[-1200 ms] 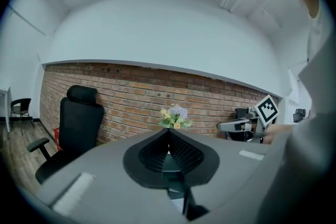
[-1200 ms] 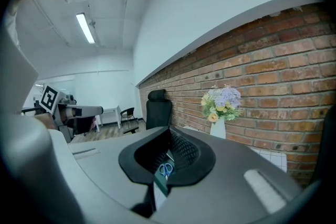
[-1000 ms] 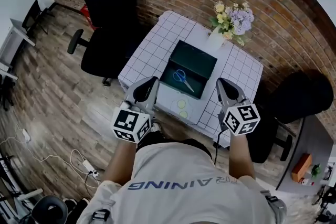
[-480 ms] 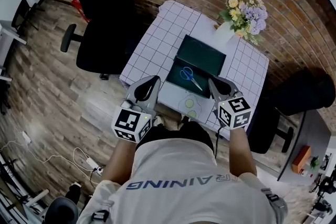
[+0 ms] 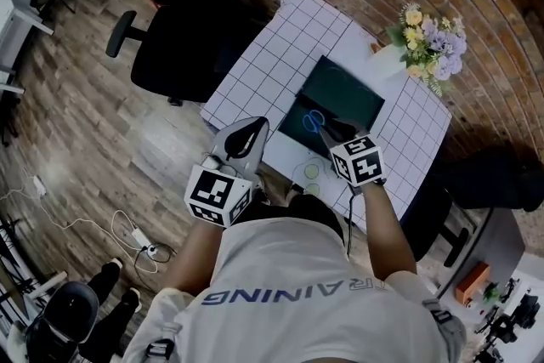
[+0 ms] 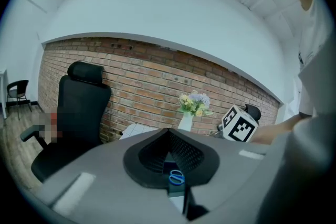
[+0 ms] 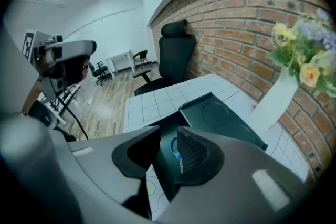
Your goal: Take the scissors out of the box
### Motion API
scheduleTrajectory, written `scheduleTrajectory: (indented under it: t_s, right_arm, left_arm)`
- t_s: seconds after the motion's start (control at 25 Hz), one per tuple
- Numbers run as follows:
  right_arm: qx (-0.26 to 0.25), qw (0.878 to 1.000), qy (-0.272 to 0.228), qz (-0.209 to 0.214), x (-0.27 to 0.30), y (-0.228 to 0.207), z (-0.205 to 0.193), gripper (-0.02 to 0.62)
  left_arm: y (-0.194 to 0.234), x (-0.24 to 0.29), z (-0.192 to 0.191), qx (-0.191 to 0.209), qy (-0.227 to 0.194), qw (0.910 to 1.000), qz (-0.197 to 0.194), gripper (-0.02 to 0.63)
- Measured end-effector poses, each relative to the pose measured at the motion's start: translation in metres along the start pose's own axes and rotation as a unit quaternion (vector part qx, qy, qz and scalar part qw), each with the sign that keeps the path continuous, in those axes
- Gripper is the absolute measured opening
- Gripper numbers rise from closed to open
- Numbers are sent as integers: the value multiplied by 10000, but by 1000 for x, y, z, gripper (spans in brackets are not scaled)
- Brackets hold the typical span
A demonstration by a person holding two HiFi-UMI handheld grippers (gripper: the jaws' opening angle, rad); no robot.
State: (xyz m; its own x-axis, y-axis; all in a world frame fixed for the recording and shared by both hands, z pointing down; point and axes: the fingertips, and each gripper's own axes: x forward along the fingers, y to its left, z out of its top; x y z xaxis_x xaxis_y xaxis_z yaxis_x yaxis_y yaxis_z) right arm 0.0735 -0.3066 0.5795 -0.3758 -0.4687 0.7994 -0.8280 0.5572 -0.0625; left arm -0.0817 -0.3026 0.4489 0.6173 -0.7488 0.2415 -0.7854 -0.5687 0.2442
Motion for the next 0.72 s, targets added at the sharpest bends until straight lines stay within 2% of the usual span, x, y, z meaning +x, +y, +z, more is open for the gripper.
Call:
scheduleTrajectory:
  t_s: [0.16,0.24,0.52,0.72]
  right_arm:
    - [-191,9971,691,254,42,3,-16,156]
    - [-241,9948,944,283,61,1,-24,156]
    - [-358,9859,1631,57,103,-11,-49,144]
    - [-514,9821,1806,-132,118,-12,-55,138]
  left_arm:
    - [7,2,-7,-84,83,9998,163,3]
    - [10,1,-14,-141,169,9995,226,3]
    - [21,-7,-33,-320,294,9981,427,3]
    - [28,-14,-34,-283,263,9982,448,3]
